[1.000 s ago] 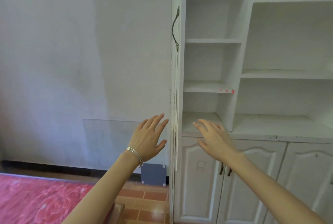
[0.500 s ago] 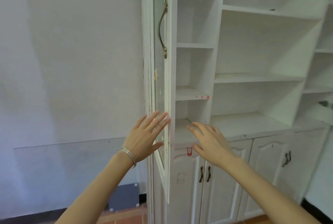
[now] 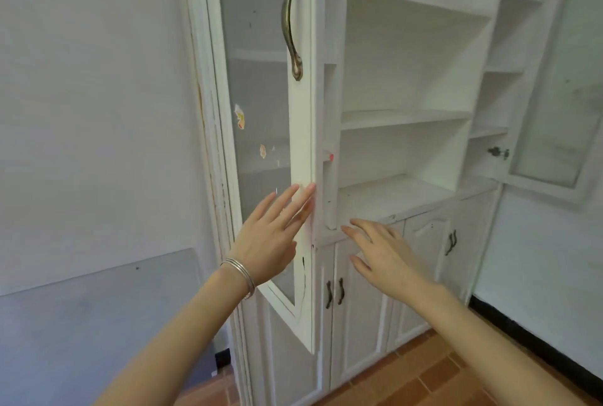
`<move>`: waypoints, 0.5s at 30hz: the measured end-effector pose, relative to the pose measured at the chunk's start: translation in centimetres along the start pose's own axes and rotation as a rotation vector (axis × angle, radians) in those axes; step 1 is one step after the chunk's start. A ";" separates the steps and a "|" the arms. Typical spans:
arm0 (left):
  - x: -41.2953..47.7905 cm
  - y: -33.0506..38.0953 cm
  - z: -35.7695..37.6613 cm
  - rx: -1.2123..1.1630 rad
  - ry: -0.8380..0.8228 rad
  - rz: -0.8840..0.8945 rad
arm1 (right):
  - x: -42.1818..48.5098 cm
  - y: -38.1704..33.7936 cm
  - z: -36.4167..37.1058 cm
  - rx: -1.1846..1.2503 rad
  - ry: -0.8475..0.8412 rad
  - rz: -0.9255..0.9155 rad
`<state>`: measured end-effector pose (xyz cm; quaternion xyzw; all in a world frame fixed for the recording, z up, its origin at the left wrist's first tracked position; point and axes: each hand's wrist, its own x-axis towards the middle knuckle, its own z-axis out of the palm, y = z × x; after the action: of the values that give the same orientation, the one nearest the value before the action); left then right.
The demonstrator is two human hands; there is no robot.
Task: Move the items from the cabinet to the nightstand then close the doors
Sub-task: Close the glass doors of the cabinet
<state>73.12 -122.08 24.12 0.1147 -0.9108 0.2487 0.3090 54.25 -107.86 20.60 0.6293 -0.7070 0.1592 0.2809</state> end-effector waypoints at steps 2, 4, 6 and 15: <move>1.2 0.5 1.3 -0.043 -0.013 0.006 | -0.6 1.1 0.0 -0.015 -0.009 0.026; 2.4 1.0 2.6 -0.067 -0.032 0.001 | -1.2 2.5 0.0 -0.018 -0.016 0.050; 3.7 1.5 3.6 -0.078 -0.040 -0.002 | -1.4 4.2 0.2 -0.029 -0.018 0.072; 10.4 3.5 8.7 -0.005 -0.025 -0.016 | 0.5 12.7 2.3 -0.042 -0.031 0.057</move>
<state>59.28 -124.25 23.25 0.1241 -0.9143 0.2425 0.2997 41.35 -107.58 20.75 0.6050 -0.7322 0.1426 0.2785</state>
